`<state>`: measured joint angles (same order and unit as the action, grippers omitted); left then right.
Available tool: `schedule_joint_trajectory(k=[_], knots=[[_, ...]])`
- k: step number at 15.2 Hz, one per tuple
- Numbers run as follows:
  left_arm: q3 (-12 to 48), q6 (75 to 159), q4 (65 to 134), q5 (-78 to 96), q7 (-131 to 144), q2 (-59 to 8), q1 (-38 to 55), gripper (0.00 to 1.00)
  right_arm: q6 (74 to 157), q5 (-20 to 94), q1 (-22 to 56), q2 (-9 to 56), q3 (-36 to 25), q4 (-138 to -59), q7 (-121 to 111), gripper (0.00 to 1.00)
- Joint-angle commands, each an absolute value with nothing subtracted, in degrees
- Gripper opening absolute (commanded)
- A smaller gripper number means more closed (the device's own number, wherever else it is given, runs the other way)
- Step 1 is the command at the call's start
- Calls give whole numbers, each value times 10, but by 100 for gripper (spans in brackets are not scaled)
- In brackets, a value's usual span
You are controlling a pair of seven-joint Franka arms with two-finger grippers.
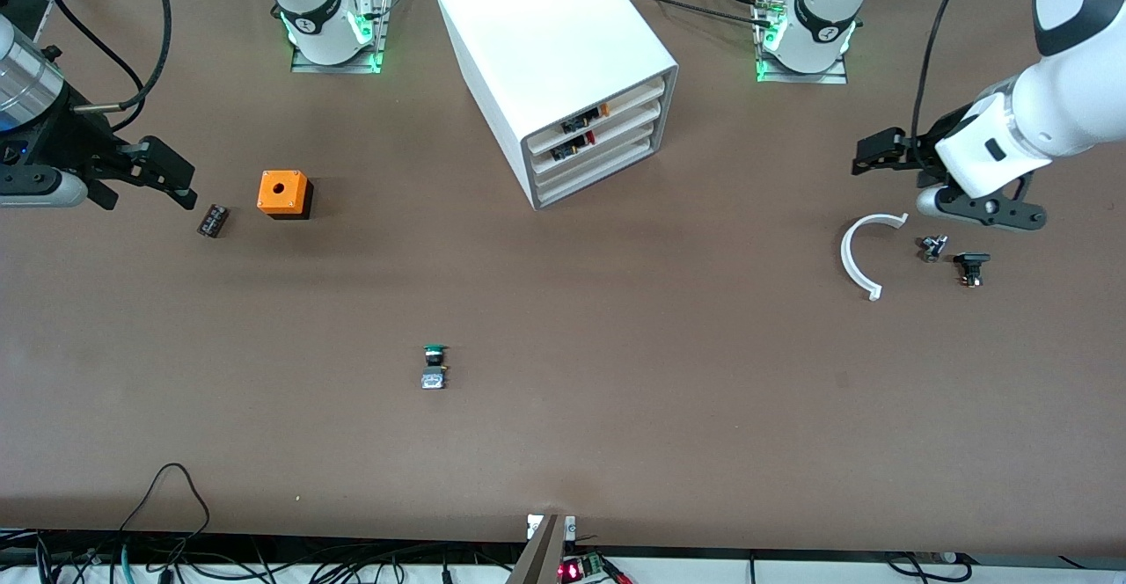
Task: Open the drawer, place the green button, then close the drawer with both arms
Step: 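Move the right gripper toward the button while the left gripper reaches the drawer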
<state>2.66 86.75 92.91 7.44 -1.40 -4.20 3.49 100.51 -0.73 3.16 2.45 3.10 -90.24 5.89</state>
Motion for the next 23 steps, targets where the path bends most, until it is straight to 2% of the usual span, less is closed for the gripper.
schedule_joint_trajectory(k=[1,5,14,20,23], knots=[[34,864,918,50,-22,-42,33,100,988,-11,26,31,37,-896,61,100],[35,865,917,40,-22,-41,33,100,985,-28,30,48,38,-847,55,100],[35,847,920,106,-23,-45,33,100,998,-25,49,119,39,-867,54,100],[36,881,923,255,-74,-102,28,100,1099,19,57,190,39,-868,54,100],[35,894,958,371,-127,-128,29,100,1170,23,80,220,39,-868,54,100]])
